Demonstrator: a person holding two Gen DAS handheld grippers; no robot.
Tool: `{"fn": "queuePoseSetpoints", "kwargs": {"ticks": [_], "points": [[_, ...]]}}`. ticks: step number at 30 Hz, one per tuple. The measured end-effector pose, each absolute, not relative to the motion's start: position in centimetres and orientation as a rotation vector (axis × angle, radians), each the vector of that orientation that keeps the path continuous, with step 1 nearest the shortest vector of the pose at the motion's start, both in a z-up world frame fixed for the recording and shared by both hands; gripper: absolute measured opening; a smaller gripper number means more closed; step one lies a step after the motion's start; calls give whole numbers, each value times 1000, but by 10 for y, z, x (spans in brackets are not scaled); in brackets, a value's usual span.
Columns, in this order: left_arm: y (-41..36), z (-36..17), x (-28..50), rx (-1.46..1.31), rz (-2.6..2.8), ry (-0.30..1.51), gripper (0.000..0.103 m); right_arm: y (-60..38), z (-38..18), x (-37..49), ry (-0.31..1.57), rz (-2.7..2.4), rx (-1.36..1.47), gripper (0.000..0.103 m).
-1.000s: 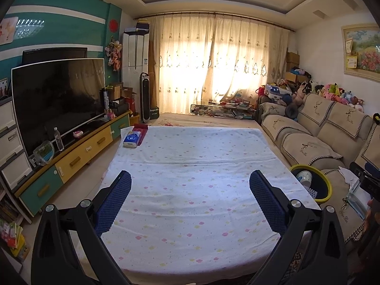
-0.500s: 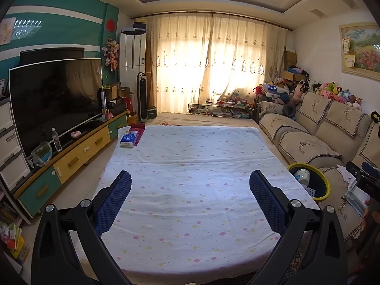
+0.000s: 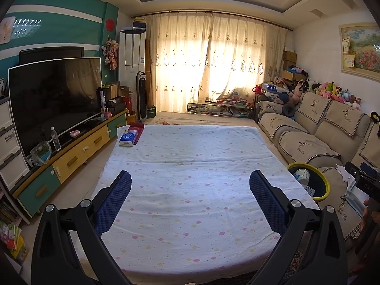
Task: Collect trash
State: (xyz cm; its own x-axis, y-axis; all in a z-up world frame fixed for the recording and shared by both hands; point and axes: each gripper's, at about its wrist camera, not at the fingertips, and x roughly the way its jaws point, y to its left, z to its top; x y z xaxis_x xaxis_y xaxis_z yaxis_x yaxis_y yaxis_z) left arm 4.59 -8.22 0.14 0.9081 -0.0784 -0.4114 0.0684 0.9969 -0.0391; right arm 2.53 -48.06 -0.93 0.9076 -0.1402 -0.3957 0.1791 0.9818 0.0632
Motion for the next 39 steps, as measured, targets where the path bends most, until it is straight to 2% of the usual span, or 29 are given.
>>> {"fn": "queuePoseSetpoints", "kwargs": {"ticks": [39], "points": [[-86,-6,47,-28,-91,437,98,-477,-20,30,413,-159,110,96]]}}
